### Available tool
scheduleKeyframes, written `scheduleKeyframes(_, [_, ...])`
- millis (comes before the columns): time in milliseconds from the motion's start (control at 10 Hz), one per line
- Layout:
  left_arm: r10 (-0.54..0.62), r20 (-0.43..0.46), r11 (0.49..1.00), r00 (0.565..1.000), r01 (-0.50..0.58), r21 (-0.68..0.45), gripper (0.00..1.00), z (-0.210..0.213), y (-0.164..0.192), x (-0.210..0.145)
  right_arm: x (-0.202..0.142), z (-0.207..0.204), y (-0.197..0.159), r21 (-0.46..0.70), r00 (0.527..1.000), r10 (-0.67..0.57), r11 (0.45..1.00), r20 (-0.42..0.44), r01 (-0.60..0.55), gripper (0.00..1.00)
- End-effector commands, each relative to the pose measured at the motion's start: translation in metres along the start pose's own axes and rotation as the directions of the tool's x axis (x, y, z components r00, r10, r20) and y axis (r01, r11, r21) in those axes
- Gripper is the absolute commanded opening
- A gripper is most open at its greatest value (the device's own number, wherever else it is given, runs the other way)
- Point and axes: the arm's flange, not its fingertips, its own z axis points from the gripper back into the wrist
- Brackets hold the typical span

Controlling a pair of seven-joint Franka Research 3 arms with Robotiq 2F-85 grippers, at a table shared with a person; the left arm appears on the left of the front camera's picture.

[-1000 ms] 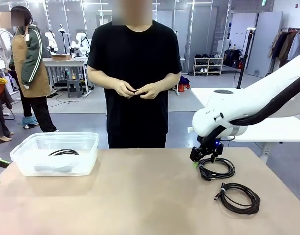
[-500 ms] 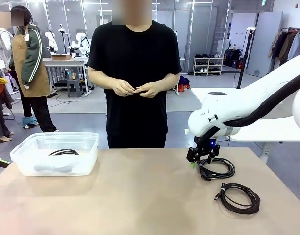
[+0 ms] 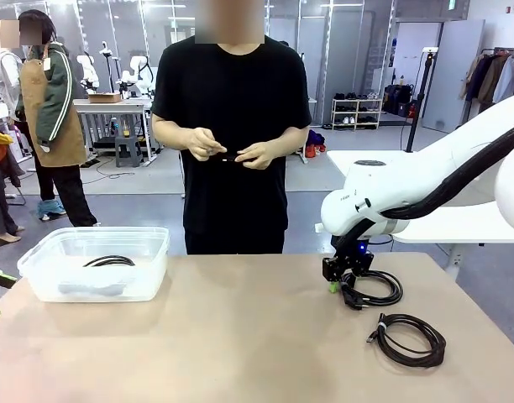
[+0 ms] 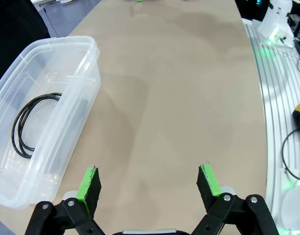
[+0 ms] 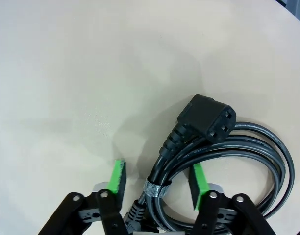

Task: Organize and store the cables.
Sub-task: Place the Power Cable into the Organizing box.

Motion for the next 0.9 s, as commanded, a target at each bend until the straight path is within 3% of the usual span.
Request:
scheduleKeyframes(0, [0.018, -0.006, 1.000, 1.000, -0.018, 0.012, 1.00, 0.001, 0.000, 0.003, 0.000, 0.002, 0.005, -0.020, 1.000, -0.013, 1.000, 0.003, 0.014, 0.00])
scheduleKeyframes(800, [0.018, -0.006, 1.000, 1.000, -0.018, 0.012, 1.00, 0.001, 0.000, 0.003, -0.012, 0.032, 0.023, -0.020, 0.998, 0.012, 1.000, 0.056, -0.010, 0.00])
